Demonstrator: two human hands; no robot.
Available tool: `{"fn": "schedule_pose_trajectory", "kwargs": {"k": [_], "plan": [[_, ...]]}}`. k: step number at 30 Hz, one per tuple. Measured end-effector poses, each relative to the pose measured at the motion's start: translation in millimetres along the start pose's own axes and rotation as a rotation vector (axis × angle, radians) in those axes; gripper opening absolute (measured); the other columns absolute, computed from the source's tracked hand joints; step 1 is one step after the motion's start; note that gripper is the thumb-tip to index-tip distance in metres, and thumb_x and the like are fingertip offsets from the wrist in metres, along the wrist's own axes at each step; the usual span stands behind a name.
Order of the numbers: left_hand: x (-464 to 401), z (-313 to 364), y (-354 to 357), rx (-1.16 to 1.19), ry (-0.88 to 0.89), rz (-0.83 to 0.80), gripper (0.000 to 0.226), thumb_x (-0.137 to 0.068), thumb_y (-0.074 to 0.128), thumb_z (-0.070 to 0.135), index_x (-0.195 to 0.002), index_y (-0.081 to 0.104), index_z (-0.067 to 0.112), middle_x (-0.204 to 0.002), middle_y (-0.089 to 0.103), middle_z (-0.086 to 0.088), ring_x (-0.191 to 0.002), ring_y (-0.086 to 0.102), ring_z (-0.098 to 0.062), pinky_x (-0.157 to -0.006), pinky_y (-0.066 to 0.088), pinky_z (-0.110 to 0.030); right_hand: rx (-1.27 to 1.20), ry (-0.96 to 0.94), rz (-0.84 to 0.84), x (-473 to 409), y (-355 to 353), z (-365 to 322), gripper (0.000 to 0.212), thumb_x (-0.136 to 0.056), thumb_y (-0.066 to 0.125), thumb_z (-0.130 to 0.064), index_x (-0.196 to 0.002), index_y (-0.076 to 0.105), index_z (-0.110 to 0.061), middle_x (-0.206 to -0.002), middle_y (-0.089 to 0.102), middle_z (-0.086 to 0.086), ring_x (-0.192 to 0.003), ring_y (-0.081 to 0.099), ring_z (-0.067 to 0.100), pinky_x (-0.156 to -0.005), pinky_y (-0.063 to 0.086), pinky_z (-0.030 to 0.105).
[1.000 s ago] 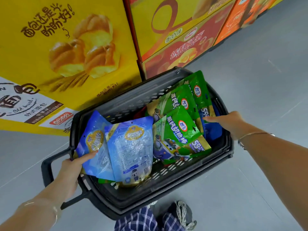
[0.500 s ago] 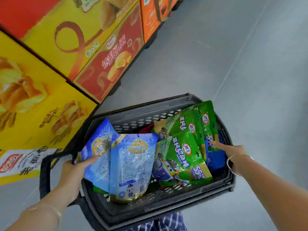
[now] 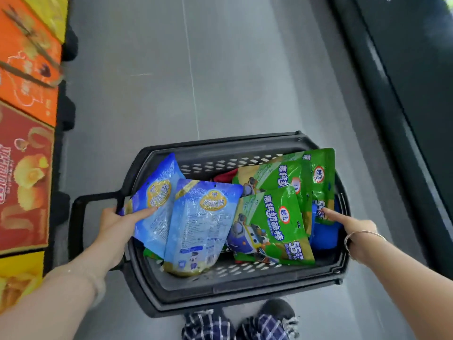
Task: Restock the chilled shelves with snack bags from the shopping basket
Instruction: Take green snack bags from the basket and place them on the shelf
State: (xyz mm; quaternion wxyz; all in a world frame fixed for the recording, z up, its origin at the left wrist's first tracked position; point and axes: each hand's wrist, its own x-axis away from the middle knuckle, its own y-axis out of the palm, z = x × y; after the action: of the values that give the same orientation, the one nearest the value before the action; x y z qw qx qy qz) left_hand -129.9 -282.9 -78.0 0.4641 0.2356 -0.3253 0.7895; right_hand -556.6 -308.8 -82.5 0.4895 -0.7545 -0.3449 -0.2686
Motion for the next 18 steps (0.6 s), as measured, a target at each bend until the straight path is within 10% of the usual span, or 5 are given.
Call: {"fn": "schedule_pose_trajectory", "kwargs": {"k": [4, 10, 14, 18], "plan": [[14, 26, 63, -0.121, 0.044, -0.091, 0.054, -0.062, 0.082, 0.011, -0.109, 0.059, 0.0, -0.101, 0.069, -0.013, -0.086, 0.066, -0.024, -0.079, 0.05, -0.034, -0.182, 0.077, 0.039, -18, -64, 40, 0.071, -0.051, 0.088, -0.029, -0.101, 0.054, 0.008, -0.09, 0.059, 0.017, -0.057, 0.043, 0.02, -0.051, 0.037, 0.03], [59, 28, 169, -0.288, 0.1, -0.293, 0.039, -0.064, 0.08, 0.008, -0.099, 0.064, 0.002, -0.09, 0.07, -0.01, -0.075, 0.069, -0.02, -0.072, 0.053, -0.033, -0.421, 0.209, 0.117, -47, -157, 122, 0.062, -0.054, 0.087, -0.026, -0.094, 0.049, 0.002, -0.125, 0.057, 0.02, -0.112, 0.054, 0.032, -0.094, 0.044, 0.041], [99, 18, 248, -0.393, 0.159, -0.445, 0.018, -0.067, 0.078, 0.003, -0.078, 0.065, 0.009, -0.065, 0.073, 0.0, -0.053, 0.069, -0.009, -0.055, 0.051, -0.023, -0.623, 0.331, 0.201, -61, -216, 191, 0.079, -0.051, 0.089, -0.024, -0.112, 0.051, 0.009, -0.122, 0.059, 0.018, -0.096, 0.055, 0.028, -0.078, 0.043, 0.034], [145, 8, 321, -0.525, 0.173, -0.581, 0.05, -0.062, 0.081, 0.008, -0.107, 0.059, -0.001, -0.089, 0.071, -0.012, -0.075, 0.068, -0.023, -0.065, 0.052, -0.032, -0.806, 0.464, 0.3, -60, -262, 259, 0.079, -0.047, 0.09, -0.023, -0.11, 0.052, 0.007, -0.116, 0.063, 0.019, -0.098, 0.061, 0.027, -0.094, 0.048, 0.048]]}}
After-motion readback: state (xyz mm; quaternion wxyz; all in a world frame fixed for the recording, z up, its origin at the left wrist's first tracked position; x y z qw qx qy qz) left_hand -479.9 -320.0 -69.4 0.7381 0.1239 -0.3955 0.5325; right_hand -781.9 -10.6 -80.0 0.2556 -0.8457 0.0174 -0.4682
